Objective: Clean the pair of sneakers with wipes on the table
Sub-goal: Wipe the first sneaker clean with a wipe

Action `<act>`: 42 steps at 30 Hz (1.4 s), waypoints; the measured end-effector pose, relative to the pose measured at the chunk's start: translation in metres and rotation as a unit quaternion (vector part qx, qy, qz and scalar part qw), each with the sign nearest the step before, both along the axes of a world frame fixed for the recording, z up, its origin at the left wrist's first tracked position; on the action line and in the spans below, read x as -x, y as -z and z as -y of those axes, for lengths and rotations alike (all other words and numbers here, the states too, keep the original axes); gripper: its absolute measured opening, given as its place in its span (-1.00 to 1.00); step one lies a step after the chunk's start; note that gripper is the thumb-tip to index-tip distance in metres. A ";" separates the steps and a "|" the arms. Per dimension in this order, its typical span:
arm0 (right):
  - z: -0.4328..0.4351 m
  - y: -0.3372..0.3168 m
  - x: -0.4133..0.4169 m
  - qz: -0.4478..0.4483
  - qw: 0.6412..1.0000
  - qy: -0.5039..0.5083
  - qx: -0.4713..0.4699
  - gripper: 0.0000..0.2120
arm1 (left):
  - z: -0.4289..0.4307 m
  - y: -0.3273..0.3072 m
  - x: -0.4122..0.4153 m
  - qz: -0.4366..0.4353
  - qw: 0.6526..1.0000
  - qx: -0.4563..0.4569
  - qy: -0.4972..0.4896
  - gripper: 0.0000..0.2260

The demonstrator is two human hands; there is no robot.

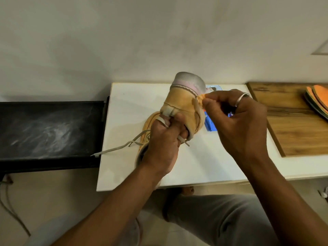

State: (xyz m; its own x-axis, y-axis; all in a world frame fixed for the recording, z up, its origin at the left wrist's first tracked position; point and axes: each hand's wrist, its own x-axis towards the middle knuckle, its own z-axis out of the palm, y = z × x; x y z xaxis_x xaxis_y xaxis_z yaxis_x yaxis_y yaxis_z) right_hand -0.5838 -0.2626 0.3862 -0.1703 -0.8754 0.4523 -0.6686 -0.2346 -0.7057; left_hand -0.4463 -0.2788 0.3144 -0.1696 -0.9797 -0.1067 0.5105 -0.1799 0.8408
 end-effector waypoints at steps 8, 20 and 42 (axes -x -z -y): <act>0.002 0.032 0.006 0.057 0.995 -0.001 -0.081 -0.82 | 0.007 -0.002 -0.005 -0.180 0.973 -0.141 -0.020 -0.70; 0.021 0.063 0.000 -0.034 0.984 -0.086 -0.150 -0.80 | 0.011 0.014 -0.010 -0.019 0.987 -0.160 -0.010 -0.82; 0.038 0.062 -0.012 -0.098 0.984 -0.093 -0.118 -0.87 | 0.016 0.017 -0.016 0.053 0.994 -0.080 0.043 -0.52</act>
